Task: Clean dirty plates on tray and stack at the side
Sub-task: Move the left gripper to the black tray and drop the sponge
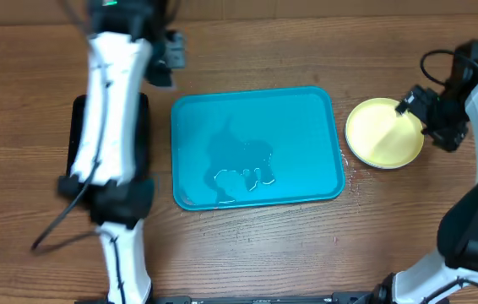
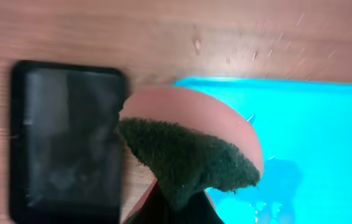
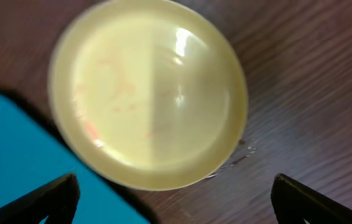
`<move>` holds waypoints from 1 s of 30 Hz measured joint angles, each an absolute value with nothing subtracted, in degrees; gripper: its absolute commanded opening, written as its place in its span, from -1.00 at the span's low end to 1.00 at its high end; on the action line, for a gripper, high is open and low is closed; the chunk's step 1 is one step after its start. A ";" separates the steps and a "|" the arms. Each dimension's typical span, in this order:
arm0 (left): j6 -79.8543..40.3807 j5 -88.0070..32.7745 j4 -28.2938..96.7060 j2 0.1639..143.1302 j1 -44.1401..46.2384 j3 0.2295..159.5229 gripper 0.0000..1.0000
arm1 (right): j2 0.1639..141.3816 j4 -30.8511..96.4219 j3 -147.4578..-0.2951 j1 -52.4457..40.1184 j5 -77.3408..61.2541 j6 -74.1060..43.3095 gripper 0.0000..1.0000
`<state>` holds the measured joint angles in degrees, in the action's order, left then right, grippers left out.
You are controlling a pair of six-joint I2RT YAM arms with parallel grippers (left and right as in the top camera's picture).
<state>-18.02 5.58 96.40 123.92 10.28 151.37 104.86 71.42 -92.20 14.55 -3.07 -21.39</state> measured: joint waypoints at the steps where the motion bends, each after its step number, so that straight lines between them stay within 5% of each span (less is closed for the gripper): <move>1: -18.02 5.58 96.53 121.12 9.72 150.12 -0.91 | 103.77 71.42 -92.49 13.50 -3.16 -21.37 1.00; 11: -18.02 5.78 92.68 103.74 2.66 118.67 -0.91 | 100.64 71.24 -92.73 6.07 -3.62 -20.69 1.00; 19: -13.80 3.18 67.57 105.16 -7.53 92.97 -0.91 | 100.66 71.57 -92.73 5.04 -3.62 -20.60 1.00; 30: -9.98 3.25 40.66 105.16 -8.45 70.61 -0.83 | 100.66 72.05 -92.73 5.04 -3.62 -20.51 1.00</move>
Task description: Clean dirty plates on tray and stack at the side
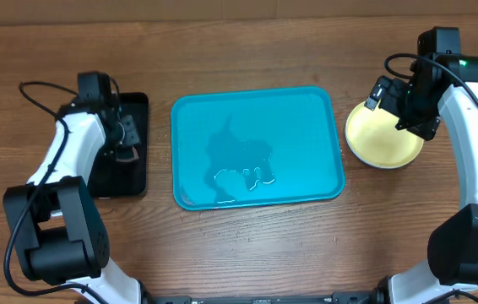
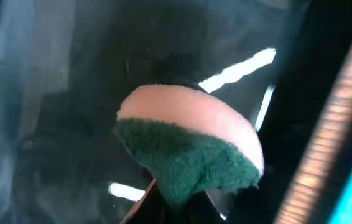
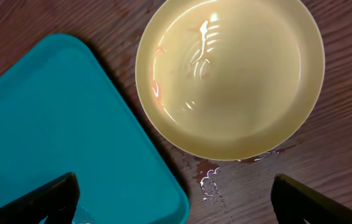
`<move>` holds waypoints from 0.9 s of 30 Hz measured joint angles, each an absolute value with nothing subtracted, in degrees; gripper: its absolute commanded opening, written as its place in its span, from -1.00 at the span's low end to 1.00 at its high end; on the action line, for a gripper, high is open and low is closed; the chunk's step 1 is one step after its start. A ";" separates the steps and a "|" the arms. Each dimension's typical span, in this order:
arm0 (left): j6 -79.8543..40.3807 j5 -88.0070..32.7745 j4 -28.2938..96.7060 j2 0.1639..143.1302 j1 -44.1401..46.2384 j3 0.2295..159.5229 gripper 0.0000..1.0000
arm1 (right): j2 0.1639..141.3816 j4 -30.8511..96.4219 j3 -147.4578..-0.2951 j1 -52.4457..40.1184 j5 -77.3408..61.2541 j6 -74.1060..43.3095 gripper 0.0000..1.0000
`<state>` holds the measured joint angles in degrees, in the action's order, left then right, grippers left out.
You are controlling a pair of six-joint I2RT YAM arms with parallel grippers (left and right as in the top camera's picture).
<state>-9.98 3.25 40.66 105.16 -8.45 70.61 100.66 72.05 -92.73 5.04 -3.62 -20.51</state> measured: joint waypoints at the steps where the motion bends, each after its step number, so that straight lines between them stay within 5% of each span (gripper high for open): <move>1: -9.91 3.84 39.70 105.16 -8.45 69.32 -0.84 | 100.66 72.07 -92.73 5.04 -3.64 -20.49 1.00; 2: -9.87 4.27 39.27 105.16 -8.45 68.60 -0.83 | 100.66 72.16 -92.73 5.04 -3.62 -20.51 1.00; 3: -9.87 4.99 38.94 105.16 -8.45 67.90 -0.60 | 100.66 72.27 -92.73 5.04 -3.64 -20.49 1.00; 5: -9.78 6.31 38.89 105.16 -8.45 67.40 1.00 | 100.66 72.69 -92.73 5.04 -3.64 -20.51 1.00; 13: -10.76 7.90 45.76 105.16 -8.45 72.31 0.99 | 100.66 70.94 -92.73 5.04 -3.62 -19.25 1.00; 21: -10.79 8.38 68.99 104.27 -8.23 99.81 1.00 | 99.63 74.74 -98.04 5.04 -3.53 -17.63 1.00; 27: -10.79 8.36 70.48 98.54 -8.23 114.32 0.99 | 91.18 82.54 -106.80 5.04 -3.16 -17.21 1.00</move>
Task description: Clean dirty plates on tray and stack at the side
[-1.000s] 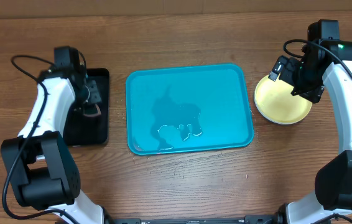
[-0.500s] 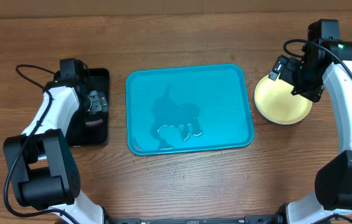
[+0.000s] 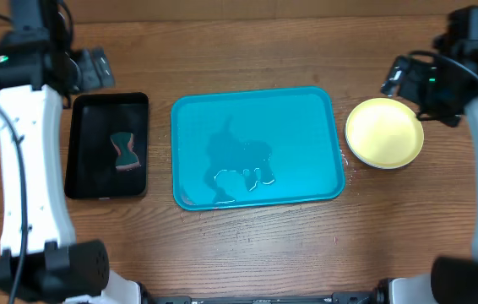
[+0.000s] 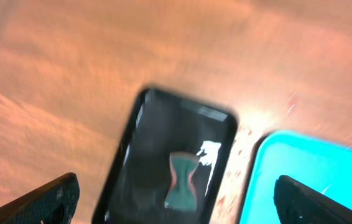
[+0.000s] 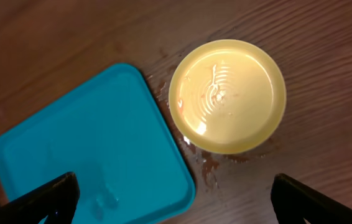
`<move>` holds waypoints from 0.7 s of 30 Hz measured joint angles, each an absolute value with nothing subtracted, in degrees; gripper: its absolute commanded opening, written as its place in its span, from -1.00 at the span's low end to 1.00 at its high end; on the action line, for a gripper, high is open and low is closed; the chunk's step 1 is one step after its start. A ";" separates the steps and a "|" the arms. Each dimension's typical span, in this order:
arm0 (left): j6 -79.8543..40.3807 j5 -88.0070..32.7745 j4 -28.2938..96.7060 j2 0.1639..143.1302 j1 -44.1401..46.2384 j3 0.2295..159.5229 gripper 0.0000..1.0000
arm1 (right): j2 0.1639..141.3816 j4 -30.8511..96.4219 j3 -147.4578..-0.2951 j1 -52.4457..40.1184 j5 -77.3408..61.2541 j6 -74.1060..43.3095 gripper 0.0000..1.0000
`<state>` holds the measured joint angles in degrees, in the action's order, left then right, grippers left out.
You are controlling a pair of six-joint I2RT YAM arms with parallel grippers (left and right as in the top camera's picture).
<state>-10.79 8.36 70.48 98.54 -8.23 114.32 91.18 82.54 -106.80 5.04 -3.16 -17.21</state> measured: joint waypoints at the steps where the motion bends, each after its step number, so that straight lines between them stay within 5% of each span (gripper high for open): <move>1: -10.79 8.36 70.28 97.69 -8.23 115.48 0.99 | 88.75 84.25 -108.42 5.04 -3.07 -17.17 1.00; 9: -10.79 8.36 70.39 97.58 -8.23 116.62 1.00 | 73.30 87.00 -111.77 5.04 -3.68 -17.10 1.00; 21: -10.79 8.36 70.54 98.00 -8.23 116.62 0.99 | 71.83 86.32 -111.68 5.06 -3.79 -17.10 1.00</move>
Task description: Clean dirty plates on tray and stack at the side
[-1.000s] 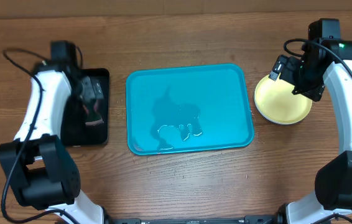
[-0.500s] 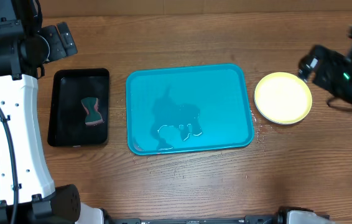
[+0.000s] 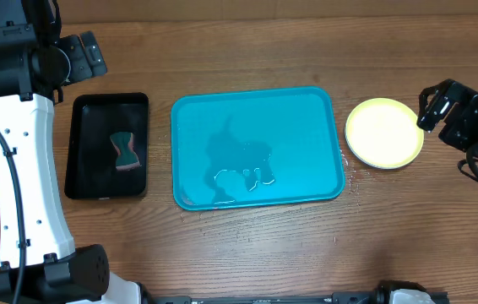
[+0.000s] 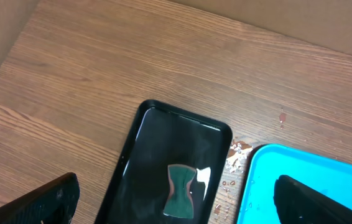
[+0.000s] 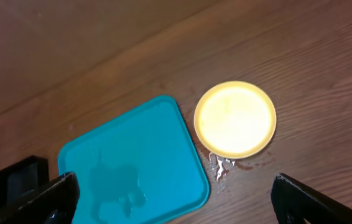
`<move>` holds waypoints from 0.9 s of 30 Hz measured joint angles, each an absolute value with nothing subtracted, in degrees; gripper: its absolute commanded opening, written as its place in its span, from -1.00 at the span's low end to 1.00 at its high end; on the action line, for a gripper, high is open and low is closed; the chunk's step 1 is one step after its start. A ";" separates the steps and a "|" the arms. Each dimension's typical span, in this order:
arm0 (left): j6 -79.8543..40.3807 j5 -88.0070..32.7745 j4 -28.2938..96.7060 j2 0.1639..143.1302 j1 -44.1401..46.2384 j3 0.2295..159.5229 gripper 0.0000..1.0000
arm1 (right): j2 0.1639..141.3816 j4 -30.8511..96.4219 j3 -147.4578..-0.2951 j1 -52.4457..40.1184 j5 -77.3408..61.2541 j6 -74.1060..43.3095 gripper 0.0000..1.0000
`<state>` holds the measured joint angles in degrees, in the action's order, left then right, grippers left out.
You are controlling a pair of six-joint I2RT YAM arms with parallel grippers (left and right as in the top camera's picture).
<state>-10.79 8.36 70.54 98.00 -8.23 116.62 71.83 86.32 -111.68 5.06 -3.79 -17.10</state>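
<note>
The teal tray (image 3: 256,148) lies mid-table, bare except for a film of water (image 3: 247,176). To its right a yellow plate (image 3: 384,133) rests on the wood, also seen as the plate (image 5: 235,118) from the right wrist. A green and pink sponge (image 3: 123,150) lies in the black tray (image 3: 78,169). My left gripper (image 3: 87,52) is open and empty, high over the table's back left; from the left wrist the sponge (image 4: 181,190) is far below. Past the plate at the right edge hangs my right gripper (image 3: 438,103), likewise open and empty.
Water drops (image 3: 350,175) dot the wood between the teal tray and the plate, and more drops (image 4: 233,155) lie between the black tray (image 4: 182,114) and the teal tray (image 4: 288,183). A brown wall (image 5: 70,37) stands behind the table.
My right gripper has drawn back to the right edge and risen, so the plate looks smaller below it. The left gripper has stayed high at the back left. Sponge and plate have not moved.
At first my left gripper held the sponge near the black tray, with the right one open just above the yellow plate. Then the sponge was down inside the black tray, still held. After that it lay there free with the left gripper raised; now both grippers hang high and empty.
</note>
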 measured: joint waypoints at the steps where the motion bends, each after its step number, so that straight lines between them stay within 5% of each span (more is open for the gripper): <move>1: -10.79 8.36 70.54 98.00 -8.23 116.62 1.00 | 71.75 85.38 -111.50 5.06 -3.66 -17.06 1.00; 9: -10.79 8.36 70.52 98.00 -8.23 116.62 0.99 | 61.80 62.63 -93.73 5.04 -3.09 -15.38 1.00; 19: -10.79 8.16 70.59 98.00 -8.23 116.60 0.99 | 30.87 19.88 -40.10 4.75 -2.98 -13.15 1.00; 27: -10.79 8.21 70.57 98.00 -8.23 116.60 0.99 | 10.20 2.98 -8.86 2.92 -3.18 -13.02 1.00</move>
